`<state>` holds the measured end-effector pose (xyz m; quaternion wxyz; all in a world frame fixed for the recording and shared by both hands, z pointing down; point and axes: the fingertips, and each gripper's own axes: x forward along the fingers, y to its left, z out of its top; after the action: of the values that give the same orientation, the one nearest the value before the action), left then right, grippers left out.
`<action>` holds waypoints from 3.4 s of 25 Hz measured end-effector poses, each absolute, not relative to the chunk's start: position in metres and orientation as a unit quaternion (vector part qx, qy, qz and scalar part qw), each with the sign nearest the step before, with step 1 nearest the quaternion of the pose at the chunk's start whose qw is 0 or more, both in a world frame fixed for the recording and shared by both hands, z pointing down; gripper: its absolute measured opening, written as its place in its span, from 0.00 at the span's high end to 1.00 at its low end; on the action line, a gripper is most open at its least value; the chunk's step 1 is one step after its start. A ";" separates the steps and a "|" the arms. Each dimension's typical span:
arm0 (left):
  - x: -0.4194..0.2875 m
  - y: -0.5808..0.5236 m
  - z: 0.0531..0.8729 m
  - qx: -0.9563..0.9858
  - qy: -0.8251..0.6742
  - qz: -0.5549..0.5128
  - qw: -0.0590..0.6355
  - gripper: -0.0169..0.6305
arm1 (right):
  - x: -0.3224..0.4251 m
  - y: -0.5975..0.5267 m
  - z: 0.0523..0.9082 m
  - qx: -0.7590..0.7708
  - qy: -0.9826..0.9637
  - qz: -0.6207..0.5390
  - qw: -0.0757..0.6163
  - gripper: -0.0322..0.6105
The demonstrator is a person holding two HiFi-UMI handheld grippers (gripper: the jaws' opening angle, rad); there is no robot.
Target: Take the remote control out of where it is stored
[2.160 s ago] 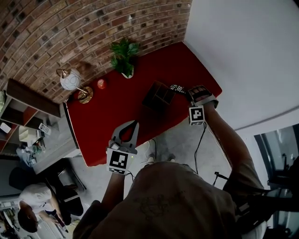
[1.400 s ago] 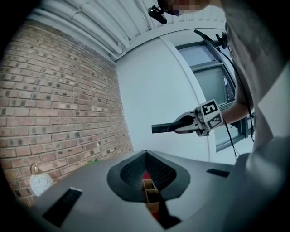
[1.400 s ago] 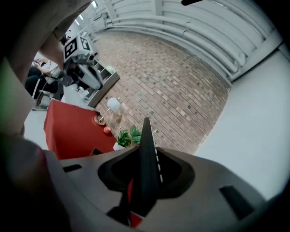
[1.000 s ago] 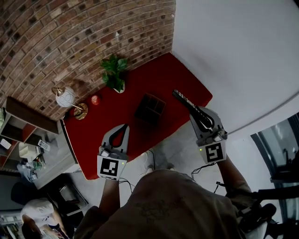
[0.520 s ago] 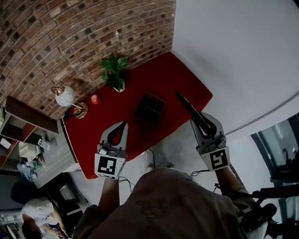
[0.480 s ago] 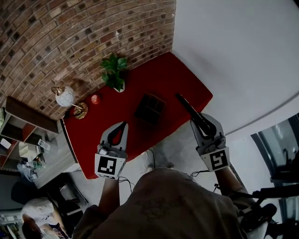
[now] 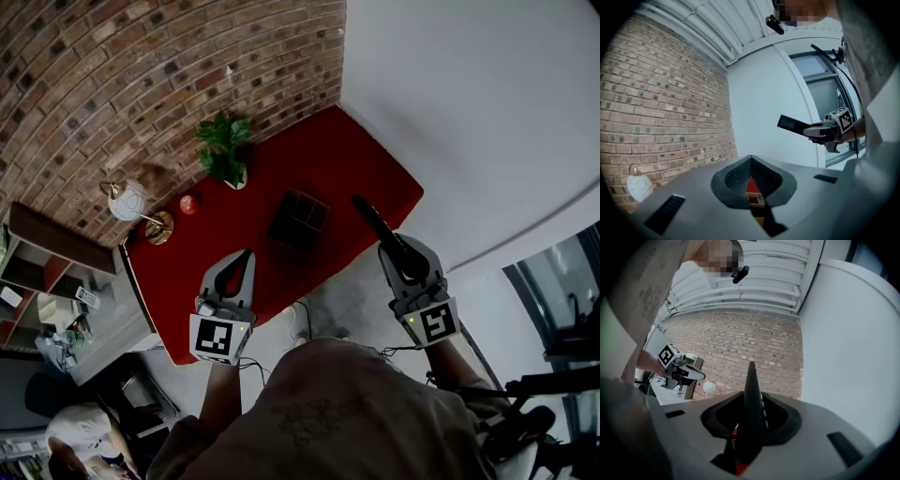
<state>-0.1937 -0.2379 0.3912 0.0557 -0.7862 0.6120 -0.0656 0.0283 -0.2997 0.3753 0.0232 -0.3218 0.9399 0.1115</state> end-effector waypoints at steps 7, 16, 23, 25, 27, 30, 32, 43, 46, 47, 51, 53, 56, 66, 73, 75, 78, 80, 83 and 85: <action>-0.201 -0.233 0.393 -0.786 0.613 -0.065 0.057 0.98 | 0.022 -0.297 0.376 -0.324 0.940 0.102 0.027 0.78; -0.229 -0.216 0.404 -0.786 0.611 -0.075 0.053 0.98 | -0.005 -0.284 0.381 -0.328 0.939 0.099 0.005 0.78; -0.264 -0.204 0.419 -0.785 0.616 -0.048 0.045 0.98 | -0.032 -0.270 0.383 -0.340 0.935 0.098 -0.015 0.78; -0.275 -0.202 0.425 -0.784 0.618 -0.045 0.042 0.98 | -0.038 -0.265 0.385 -0.345 0.934 0.095 -0.020 0.78; -0.281 -0.203 0.434 -0.788 0.612 -0.053 0.038 0.98 | -0.041 -0.259 0.387 -0.349 0.932 0.093 -0.024 0.78; -0.284 -0.207 0.439 -0.795 0.602 -0.062 0.042 0.98 | -0.044 -0.252 0.391 -0.349 0.932 0.093 -0.033 0.78; -0.285 -0.208 0.436 -0.796 0.601 -0.057 0.048 0.98 | -0.044 -0.249 0.394 -0.347 0.933 0.091 -0.040 0.78; -0.244 -0.195 0.428 -0.797 0.597 -0.069 0.059 0.98 | -0.008 -0.241 0.397 -0.341 0.935 0.087 -0.035 0.78; -0.226 -0.183 0.424 -0.793 0.604 -0.056 0.048 0.98 | 0.012 -0.234 0.395 -0.340 0.936 0.085 -0.031 0.78; -0.222 -0.179 0.423 -0.792 0.607 -0.053 0.042 0.98 | 0.018 -0.232 0.393 -0.340 0.936 0.084 -0.029 0.78; -0.203 -0.163 0.424 -0.790 0.610 -0.052 0.032 0.98 | 0.041 -0.223 0.388 -0.342 0.936 0.086 -0.017 0.78; -0.193 -0.156 0.423 -0.789 0.611 -0.048 0.030 0.98 | 0.054 -0.217 0.387 -0.342 0.936 0.088 -0.014 0.78; -0.176 -0.143 0.421 -0.787 0.614 -0.050 0.031 0.98 | 0.071 -0.207 0.387 -0.340 0.936 0.088 -0.010 0.78; -0.115 -0.090 0.425 -0.775 0.628 -0.070 0.017 0.98 | 0.133 -0.169 0.392 -0.319 0.943 0.092 -0.002 0.78; -0.078 -0.048 0.430 -0.764 0.640 -0.084 0.011 0.98 | 0.178 -0.146 0.404 -0.311 0.947 0.085 -0.016 0.78; -0.071 -0.038 0.428 -0.761 0.643 -0.088 0.011 0.98 | 0.187 -0.139 0.404 -0.311 0.946 0.087 -0.013 0.78; -0.066 -0.026 0.423 -0.759 0.645 -0.091 0.013 0.98 | 0.197 -0.131 0.402 -0.316 0.945 0.083 -0.007 0.78; -0.066 -0.019 0.422 -0.757 0.646 -0.091 0.013 0.98 | 0.200 -0.125 0.402 -0.319 0.944 0.083 -0.004 0.78; -0.063 -0.016 0.421 -0.759 0.644 -0.093 0.015 0.98 | 0.206 -0.118 0.405 -0.322 0.943 0.080 -0.003 0.78; -0.058 -0.018 0.420 -0.762 0.640 -0.094 0.016 0.98 | 0.209 -0.117 0.407 -0.325 0.943 0.071 -0.002 0.78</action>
<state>-0.0584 -0.0182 0.4205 0.0165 -0.7624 0.6400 -0.0943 0.2092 -0.1171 0.4072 -0.0015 -0.3254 0.9429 0.0710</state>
